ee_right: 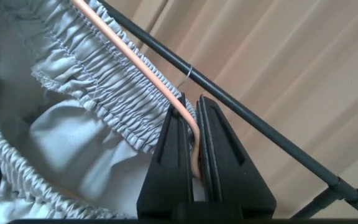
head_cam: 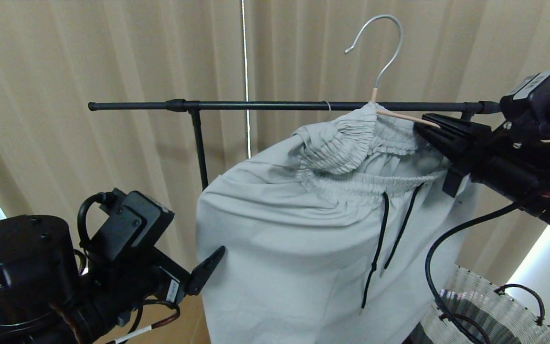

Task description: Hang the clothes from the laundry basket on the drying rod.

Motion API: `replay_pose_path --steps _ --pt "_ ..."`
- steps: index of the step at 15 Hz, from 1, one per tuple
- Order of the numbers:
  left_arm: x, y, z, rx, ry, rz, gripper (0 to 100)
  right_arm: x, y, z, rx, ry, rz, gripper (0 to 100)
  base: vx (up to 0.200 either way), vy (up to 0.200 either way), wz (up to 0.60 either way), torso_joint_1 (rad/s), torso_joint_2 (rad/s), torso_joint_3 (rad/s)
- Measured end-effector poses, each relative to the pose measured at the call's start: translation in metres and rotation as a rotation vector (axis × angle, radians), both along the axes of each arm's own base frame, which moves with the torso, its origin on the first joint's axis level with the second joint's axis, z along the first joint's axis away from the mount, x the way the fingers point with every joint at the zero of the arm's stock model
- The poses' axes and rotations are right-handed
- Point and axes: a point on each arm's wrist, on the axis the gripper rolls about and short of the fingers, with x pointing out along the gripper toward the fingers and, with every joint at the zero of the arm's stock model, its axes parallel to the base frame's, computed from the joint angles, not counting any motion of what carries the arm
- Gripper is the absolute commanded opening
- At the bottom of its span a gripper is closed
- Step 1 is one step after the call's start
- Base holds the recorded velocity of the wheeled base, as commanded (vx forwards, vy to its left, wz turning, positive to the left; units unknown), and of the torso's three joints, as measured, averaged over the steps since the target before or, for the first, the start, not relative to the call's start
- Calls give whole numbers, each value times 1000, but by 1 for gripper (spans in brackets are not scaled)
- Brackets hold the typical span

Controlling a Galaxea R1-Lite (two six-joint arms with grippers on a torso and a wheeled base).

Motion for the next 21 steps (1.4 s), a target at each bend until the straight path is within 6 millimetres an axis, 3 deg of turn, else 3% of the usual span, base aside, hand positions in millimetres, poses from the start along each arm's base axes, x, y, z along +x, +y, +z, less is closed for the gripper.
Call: replay_pose_path --steps 1,2,7,15,21 --pt "2 -1 -1 -2 -1 0 100 -2 0 1 2 -4 6 0 0 0 0 0 0 0" --pt "3 -2 -2 -3 -2 1 0 -4 1 2 4 -8 11 0 0 0 0 0 0 0" --pt "3 1 -14 20 26 12 0 -6 0 6 11 -19 6 0 0 0 0 0 0 0" --pt "-12 37 -50 98 119 121 0 4 -17 12 17 -35 -77 0 0 0 0 0 0 0" --pt "-7 44 -53 134 127 162 0 8 -23 13 20 -37 -106 0 0 0 0 0 0 0"
